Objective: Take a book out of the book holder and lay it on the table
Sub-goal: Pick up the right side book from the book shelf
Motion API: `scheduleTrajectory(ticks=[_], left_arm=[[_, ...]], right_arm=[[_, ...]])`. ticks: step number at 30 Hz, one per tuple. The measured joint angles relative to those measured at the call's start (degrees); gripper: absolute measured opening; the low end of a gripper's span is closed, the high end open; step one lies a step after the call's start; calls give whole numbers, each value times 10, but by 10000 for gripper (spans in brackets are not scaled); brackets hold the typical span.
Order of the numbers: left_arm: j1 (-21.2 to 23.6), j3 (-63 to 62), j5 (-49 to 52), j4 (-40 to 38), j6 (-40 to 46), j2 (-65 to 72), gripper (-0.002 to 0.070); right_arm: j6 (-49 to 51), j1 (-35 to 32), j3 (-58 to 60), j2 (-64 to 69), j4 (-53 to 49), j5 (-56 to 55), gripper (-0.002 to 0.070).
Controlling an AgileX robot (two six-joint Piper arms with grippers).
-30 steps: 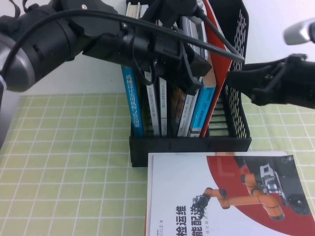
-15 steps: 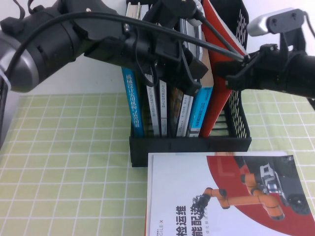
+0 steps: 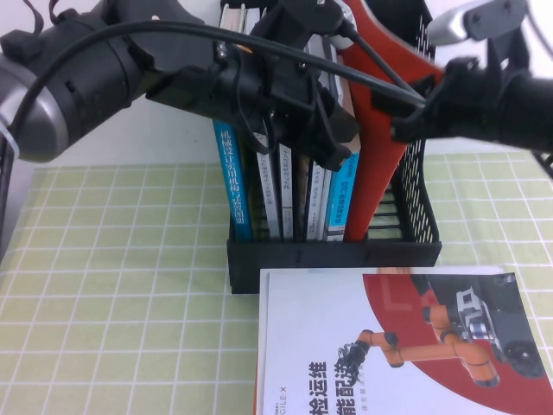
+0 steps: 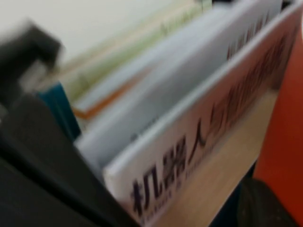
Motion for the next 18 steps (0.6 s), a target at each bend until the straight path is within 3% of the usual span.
scheduleTrajectory(ticks=[7,18], left_arm=[[0,0,19,9,-3,-22,-3],[0,0,112,98,-103,-193,-3]], right_arm=[[26,-1,0,-108,0,4,15],[214,-2,0,-276,-62,140,14]])
